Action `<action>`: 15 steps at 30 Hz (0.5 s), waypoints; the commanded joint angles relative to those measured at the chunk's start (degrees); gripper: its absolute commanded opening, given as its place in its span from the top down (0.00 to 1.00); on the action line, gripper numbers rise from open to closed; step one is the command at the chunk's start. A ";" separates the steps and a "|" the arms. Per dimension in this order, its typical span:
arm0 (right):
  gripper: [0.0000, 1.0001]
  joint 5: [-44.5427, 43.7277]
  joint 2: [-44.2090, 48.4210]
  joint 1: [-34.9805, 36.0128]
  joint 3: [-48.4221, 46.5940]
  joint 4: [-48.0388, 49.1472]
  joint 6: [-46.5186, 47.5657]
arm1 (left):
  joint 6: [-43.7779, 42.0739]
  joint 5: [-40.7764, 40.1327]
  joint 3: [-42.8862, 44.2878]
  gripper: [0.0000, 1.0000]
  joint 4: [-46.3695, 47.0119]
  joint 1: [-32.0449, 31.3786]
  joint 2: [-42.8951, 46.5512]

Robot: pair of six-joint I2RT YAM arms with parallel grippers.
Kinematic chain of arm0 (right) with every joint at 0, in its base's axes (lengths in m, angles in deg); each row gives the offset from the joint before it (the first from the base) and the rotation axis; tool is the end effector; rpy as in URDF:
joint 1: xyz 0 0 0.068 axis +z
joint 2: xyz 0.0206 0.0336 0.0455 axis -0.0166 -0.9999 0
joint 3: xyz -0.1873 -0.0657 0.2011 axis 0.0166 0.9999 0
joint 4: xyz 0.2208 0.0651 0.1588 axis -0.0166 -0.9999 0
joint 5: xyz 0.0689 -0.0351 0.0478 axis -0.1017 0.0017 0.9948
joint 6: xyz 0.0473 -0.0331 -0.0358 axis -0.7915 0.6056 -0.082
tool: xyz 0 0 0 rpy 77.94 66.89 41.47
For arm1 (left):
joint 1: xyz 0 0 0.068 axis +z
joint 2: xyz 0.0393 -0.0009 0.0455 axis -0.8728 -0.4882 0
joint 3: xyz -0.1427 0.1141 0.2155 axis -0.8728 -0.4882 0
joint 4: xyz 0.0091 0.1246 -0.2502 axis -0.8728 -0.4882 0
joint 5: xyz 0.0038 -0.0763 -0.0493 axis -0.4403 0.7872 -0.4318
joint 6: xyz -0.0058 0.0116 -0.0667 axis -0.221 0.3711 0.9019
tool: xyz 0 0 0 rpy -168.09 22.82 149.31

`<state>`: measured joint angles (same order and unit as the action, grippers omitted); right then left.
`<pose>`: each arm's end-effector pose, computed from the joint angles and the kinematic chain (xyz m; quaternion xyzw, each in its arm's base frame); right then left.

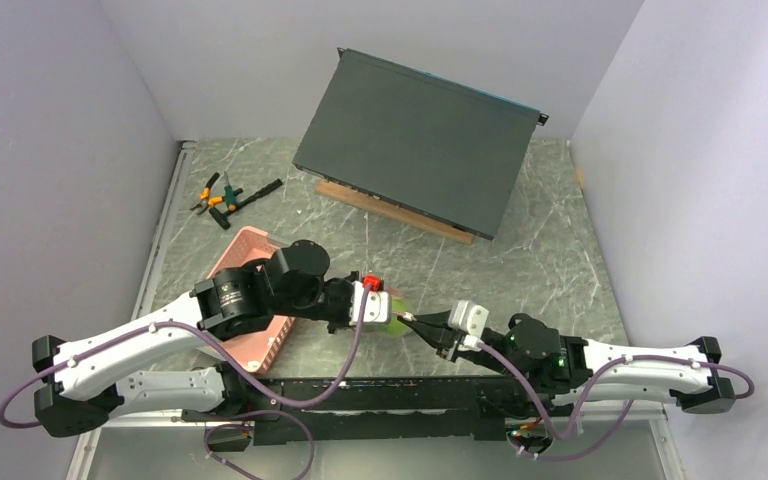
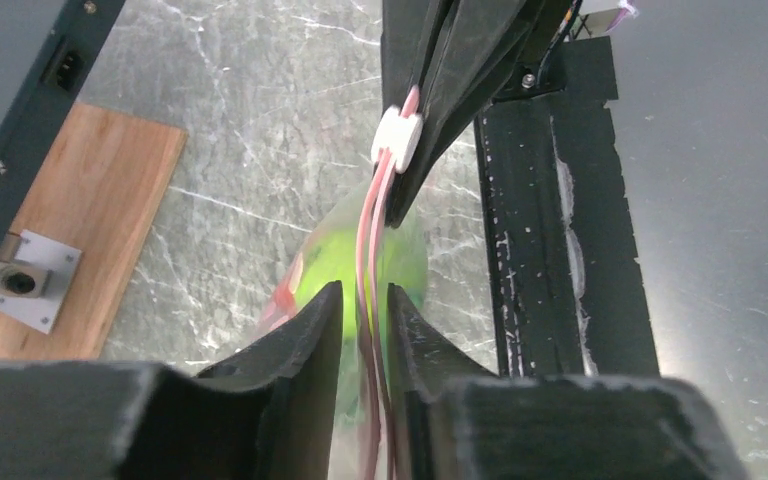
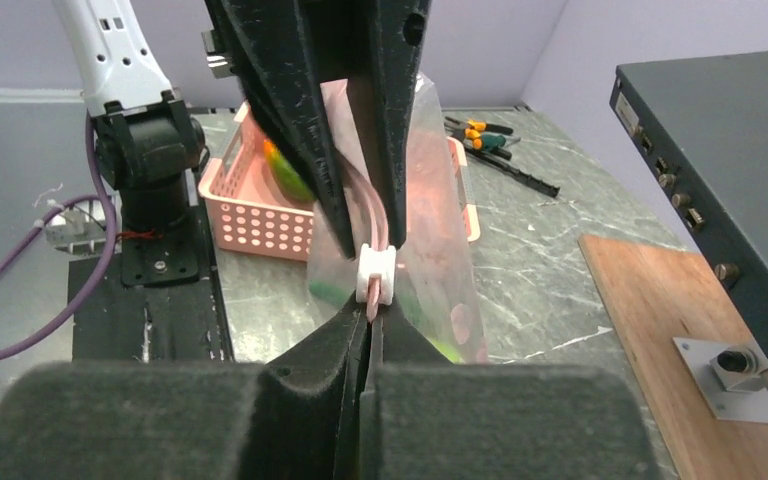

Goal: Place the food in the zip-top bag and seal the zipper
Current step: Zip the zipper food storage bag at the center of the board.

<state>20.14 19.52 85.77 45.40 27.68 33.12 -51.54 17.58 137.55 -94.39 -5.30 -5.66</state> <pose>0.0305 0.1675 0.3046 -0.4258 0.5048 0.3566 0.6608 0.0831 -0.2270 0.3769 0.6509 0.5412 -0.3027 0.4380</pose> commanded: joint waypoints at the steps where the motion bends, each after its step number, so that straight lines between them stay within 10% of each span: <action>1: 1.00 -0.27 -2.84 -0.52 -4.52 -2.82 -1.84 | 3.80 3.73 3.53 0.55 3.96 -0.10 -0.73; 5: 1.00 0.45 -4.13 -0.66 -7.21 -5.33 -3.79 | 4.63 7.83 5.54 0.39 6.08 -0.13 -2.41; 15: 1.00 -1.27 -2.92 -0.62 -6.98 -5.67 -3.06 | 3.21 15.03 8.23 0.62 4.29 -0.18 -5.82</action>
<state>20.12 15.85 85.38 40.77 21.73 30.63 -47.80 28.07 143.13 -90.44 -5.30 -11.03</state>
